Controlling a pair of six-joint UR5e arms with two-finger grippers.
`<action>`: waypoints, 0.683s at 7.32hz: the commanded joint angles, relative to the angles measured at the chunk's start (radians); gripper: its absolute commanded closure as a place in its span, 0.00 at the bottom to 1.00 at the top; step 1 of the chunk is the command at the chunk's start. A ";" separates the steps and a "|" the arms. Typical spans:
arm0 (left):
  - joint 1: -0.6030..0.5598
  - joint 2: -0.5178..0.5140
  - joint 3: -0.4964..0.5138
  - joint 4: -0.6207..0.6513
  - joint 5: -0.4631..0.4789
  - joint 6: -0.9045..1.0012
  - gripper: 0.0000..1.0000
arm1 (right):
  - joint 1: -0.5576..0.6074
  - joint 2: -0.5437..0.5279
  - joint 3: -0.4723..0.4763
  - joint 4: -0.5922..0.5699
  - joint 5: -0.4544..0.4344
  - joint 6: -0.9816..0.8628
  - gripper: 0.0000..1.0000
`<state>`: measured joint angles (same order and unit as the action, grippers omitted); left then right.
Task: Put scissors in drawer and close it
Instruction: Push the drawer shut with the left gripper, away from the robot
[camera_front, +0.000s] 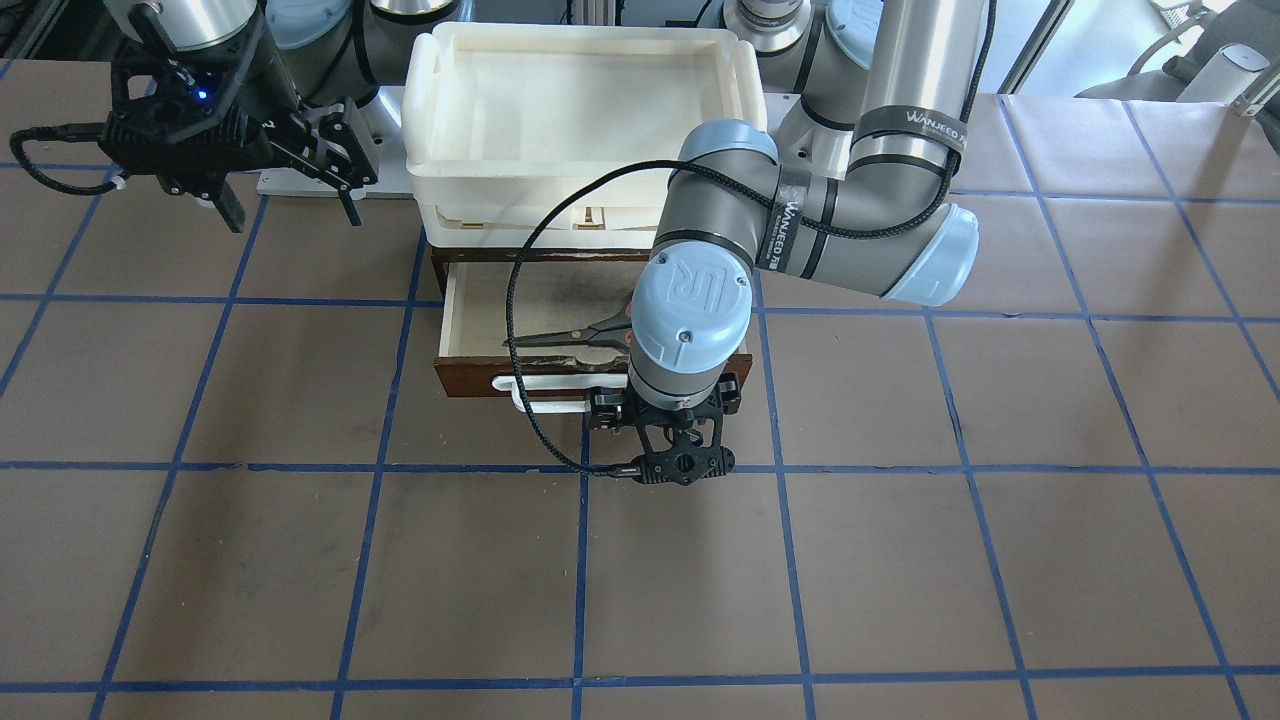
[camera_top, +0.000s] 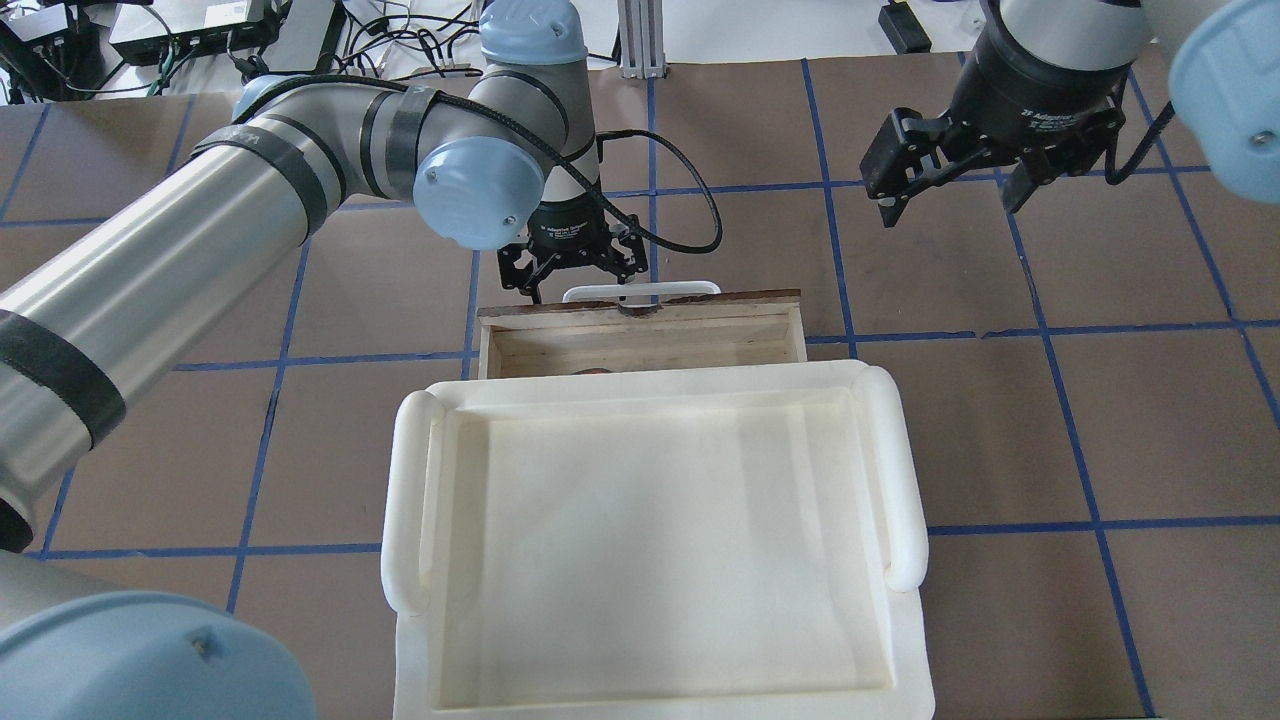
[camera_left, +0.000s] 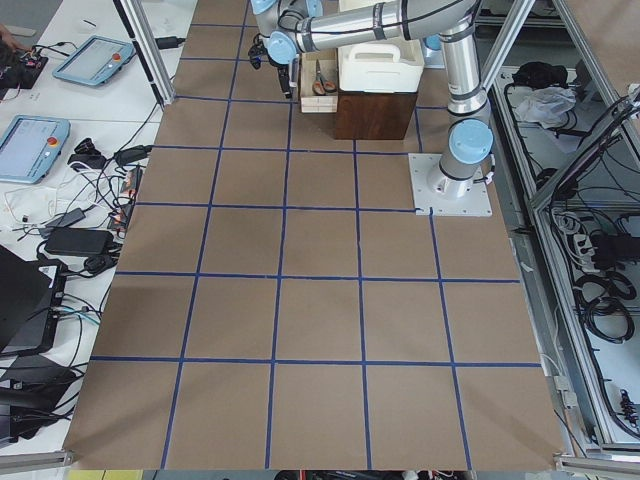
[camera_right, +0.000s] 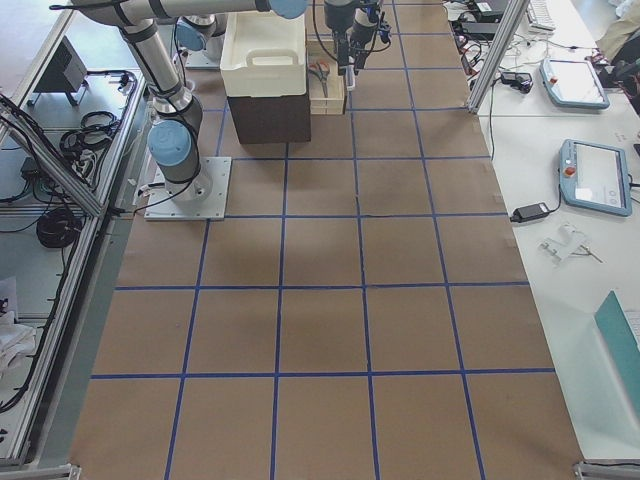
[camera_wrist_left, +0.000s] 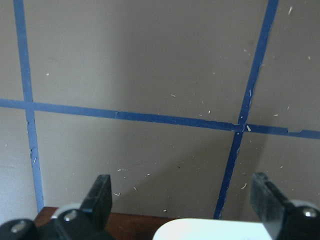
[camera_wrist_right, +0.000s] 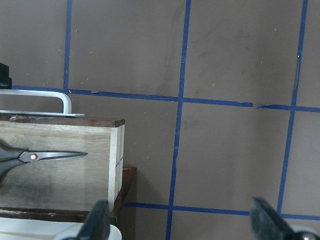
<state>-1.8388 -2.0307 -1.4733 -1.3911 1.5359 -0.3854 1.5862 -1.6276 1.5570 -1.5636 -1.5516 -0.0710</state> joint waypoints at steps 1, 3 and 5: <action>0.001 0.009 -0.001 -0.037 -0.003 -0.001 0.00 | 0.000 0.000 0.002 0.002 0.001 -0.001 0.00; 0.000 0.010 -0.002 -0.080 -0.019 -0.004 0.00 | 0.000 0.000 0.002 0.002 0.002 0.000 0.00; 0.000 0.018 -0.004 -0.107 -0.019 -0.004 0.00 | 0.000 0.000 0.002 -0.001 0.001 0.000 0.00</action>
<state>-1.8390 -2.0171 -1.4759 -1.4776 1.5174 -0.3894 1.5861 -1.6275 1.5585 -1.5637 -1.5497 -0.0706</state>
